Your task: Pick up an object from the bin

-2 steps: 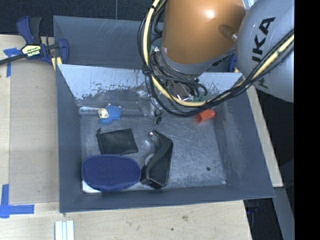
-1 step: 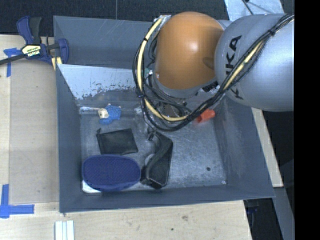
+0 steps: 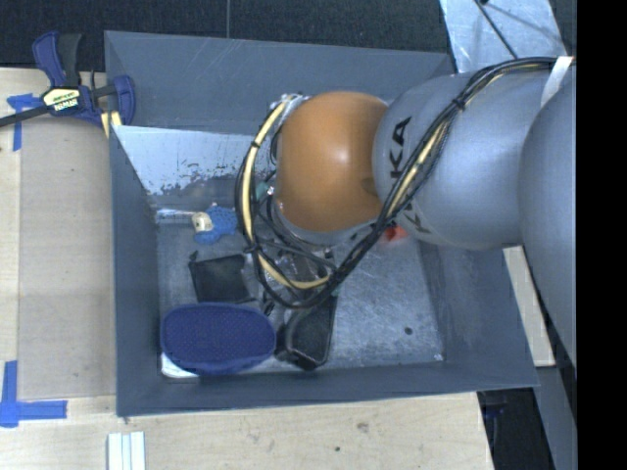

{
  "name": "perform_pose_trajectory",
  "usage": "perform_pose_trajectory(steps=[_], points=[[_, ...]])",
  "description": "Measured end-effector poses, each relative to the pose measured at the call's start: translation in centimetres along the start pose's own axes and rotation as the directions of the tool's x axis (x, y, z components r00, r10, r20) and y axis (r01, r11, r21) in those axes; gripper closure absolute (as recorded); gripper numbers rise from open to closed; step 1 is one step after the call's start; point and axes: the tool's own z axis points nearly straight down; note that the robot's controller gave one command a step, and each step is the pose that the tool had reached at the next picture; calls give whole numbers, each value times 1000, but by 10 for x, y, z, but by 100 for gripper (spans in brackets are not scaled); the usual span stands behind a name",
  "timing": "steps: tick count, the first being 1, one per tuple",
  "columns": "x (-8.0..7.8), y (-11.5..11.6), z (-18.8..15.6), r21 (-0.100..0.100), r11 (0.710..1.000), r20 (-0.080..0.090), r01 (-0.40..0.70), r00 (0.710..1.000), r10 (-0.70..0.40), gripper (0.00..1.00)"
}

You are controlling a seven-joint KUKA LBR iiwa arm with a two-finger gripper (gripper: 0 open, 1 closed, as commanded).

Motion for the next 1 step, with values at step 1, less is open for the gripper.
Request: perform_pose_trajectory(steps=[1], points=[[-2,-1,-4,0,1000,8,-1,1000,1,0]])
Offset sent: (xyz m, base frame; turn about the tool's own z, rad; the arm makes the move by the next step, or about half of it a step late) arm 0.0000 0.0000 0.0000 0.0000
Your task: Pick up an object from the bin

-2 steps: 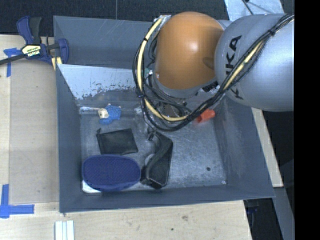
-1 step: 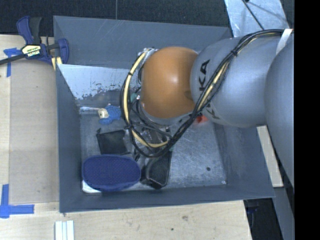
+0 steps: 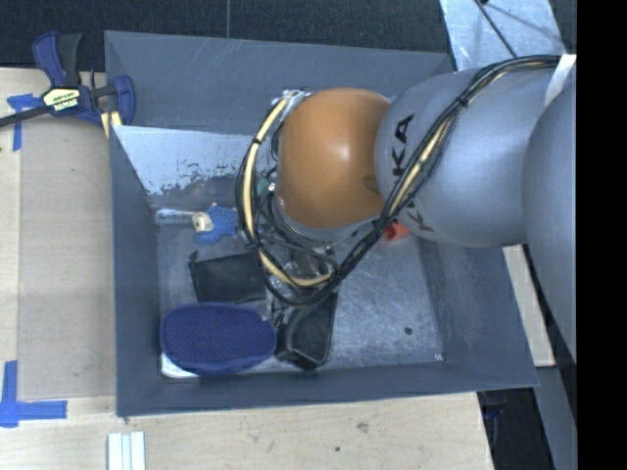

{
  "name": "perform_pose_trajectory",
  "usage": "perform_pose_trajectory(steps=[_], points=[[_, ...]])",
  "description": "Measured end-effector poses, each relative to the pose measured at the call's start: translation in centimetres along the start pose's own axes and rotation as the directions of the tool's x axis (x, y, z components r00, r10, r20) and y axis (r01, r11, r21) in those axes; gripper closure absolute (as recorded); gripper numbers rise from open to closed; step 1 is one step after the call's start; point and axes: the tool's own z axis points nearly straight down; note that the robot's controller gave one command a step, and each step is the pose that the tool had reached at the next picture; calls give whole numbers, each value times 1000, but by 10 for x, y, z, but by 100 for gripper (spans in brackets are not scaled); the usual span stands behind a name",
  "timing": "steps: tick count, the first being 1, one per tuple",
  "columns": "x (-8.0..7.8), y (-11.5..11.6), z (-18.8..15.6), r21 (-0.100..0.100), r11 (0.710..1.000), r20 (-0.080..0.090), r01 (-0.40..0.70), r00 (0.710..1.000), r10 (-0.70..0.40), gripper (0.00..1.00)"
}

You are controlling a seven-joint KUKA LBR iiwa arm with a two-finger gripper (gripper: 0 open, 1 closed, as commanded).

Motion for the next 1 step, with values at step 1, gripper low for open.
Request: perform_pose_trajectory(steps=[1], points=[[-38,-14,108,2,974,-4,-225,974,225,0]])
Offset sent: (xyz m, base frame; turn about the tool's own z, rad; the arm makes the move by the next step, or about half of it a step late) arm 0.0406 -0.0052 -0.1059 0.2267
